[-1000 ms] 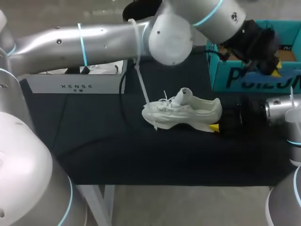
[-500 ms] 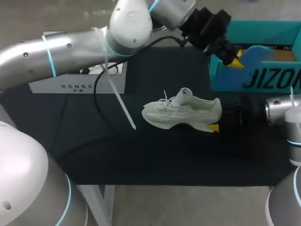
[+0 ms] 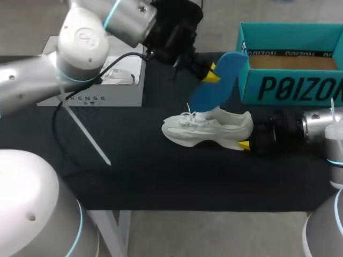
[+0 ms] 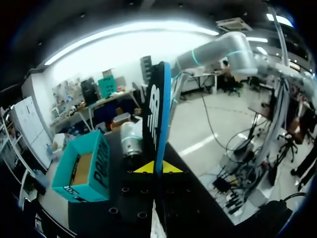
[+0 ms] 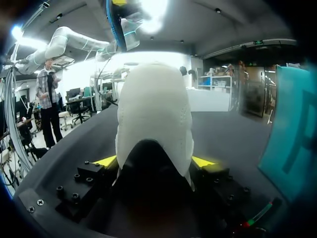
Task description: Take the shoe out of the shoebox, open the shoe tongue, remove and reinsert the insole, then place the shoe into the shoebox
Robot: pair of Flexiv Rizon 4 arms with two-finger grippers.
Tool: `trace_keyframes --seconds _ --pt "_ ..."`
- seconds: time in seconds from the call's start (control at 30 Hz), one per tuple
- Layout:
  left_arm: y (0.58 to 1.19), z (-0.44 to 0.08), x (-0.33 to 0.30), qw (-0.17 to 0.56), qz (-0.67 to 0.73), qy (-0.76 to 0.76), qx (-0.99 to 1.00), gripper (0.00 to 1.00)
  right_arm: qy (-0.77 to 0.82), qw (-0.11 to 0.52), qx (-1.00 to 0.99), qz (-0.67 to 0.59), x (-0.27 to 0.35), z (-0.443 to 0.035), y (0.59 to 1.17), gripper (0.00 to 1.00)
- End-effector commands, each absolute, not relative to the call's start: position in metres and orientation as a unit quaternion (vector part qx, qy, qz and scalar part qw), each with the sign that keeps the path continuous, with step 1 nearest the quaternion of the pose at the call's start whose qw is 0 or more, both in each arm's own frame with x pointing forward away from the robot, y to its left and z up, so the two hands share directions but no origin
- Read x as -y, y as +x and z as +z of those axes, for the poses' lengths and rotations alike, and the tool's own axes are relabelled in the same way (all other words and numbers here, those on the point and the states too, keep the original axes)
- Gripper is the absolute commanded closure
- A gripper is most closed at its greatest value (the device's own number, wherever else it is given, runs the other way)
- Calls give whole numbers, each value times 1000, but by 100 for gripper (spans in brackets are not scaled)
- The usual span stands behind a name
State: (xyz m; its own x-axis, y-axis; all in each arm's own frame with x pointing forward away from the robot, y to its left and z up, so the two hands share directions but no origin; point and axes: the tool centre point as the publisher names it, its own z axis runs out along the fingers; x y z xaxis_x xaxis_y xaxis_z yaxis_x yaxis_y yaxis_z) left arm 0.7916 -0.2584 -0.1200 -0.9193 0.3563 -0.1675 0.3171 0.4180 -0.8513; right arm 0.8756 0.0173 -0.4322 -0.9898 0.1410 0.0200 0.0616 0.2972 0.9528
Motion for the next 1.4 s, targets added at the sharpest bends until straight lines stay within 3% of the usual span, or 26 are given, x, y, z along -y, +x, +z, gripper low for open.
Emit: trace_keyframes --seconds 0.03,0.53,0.57,0.8,0.97,1.4 --pt "766 -107 208 -45 499 -203 841 100 63 34 -805 588 -19 -436 877 100" --pt "765 -104 207 -55 489 -218 843 100 63 34 -805 588 -19 -436 877 100" --pt "767 -101 210 35 523 -208 826 100 63 34 -805 588 -19 -436 877 100" --pt "816 -115 208 370 638 -84 670 100 63 34 -805 588 -19 -436 877 100" --pt "851 -130 193 426 670 -5 608 100 63 34 -805 588 -19 -436 877 100" --pt "867 -141 197 442 698 57 561 100 63 34 -805 588 -19 -436 877 100"
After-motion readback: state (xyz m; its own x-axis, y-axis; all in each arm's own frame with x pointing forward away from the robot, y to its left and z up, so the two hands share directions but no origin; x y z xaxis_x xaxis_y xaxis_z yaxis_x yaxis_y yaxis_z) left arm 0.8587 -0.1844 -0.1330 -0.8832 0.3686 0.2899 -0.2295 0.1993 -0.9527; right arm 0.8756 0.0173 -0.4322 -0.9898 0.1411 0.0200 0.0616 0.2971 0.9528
